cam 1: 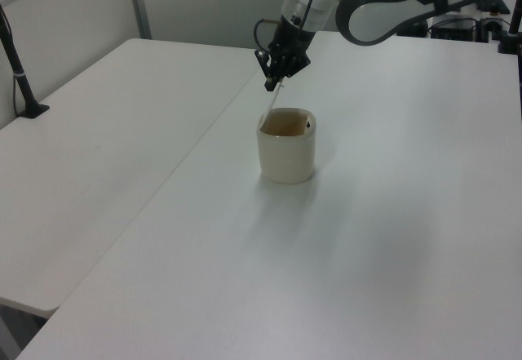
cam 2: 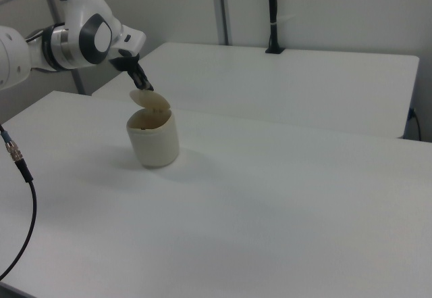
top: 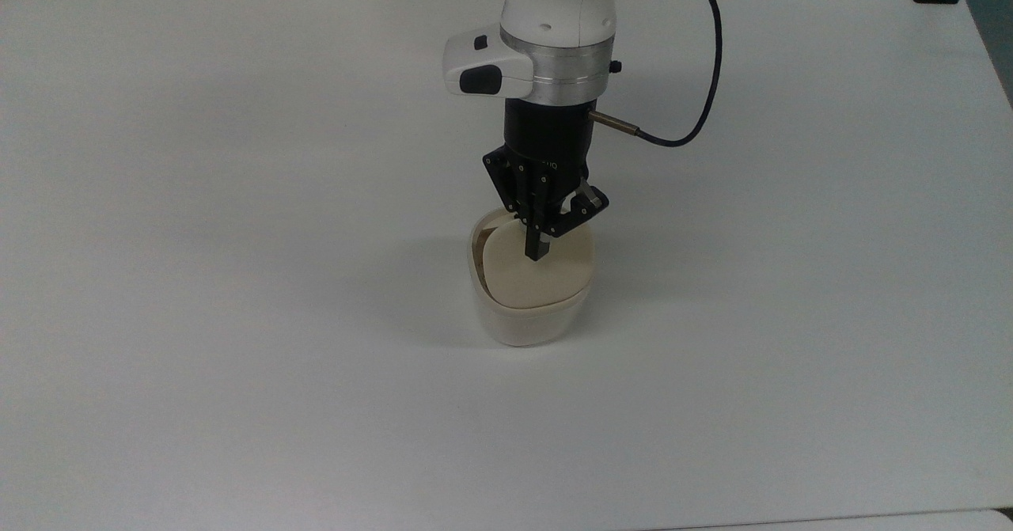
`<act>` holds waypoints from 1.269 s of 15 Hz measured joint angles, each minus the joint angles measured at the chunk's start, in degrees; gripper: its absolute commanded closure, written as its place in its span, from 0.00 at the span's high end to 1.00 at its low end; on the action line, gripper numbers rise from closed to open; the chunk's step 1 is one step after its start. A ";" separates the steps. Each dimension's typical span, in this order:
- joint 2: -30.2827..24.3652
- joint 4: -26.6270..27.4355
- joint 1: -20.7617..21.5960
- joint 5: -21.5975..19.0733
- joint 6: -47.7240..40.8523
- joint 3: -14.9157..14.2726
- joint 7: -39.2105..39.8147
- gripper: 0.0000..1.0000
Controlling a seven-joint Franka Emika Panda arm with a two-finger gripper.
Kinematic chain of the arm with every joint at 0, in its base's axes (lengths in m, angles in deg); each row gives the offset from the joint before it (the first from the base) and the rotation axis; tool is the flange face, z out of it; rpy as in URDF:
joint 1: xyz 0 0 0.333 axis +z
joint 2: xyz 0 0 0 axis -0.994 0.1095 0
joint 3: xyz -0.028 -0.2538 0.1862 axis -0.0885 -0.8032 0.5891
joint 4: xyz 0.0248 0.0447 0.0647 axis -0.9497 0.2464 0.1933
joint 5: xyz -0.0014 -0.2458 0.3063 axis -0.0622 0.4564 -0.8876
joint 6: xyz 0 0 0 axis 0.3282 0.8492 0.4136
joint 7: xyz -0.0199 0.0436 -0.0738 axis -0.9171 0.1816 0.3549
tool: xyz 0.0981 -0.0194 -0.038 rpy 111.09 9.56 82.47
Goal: Close the trash bin
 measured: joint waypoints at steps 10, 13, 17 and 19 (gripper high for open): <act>-3.09 5.27 0.26 0.27 -10.02 0.06 3.34 0.00; -2.95 6.51 0.45 0.62 -10.03 0.07 3.52 0.00; -2.08 7.22 0.49 0.85 -10.03 0.06 3.53 0.00; -1.84 7.18 0.60 1.22 -10.02 0.08 3.55 0.00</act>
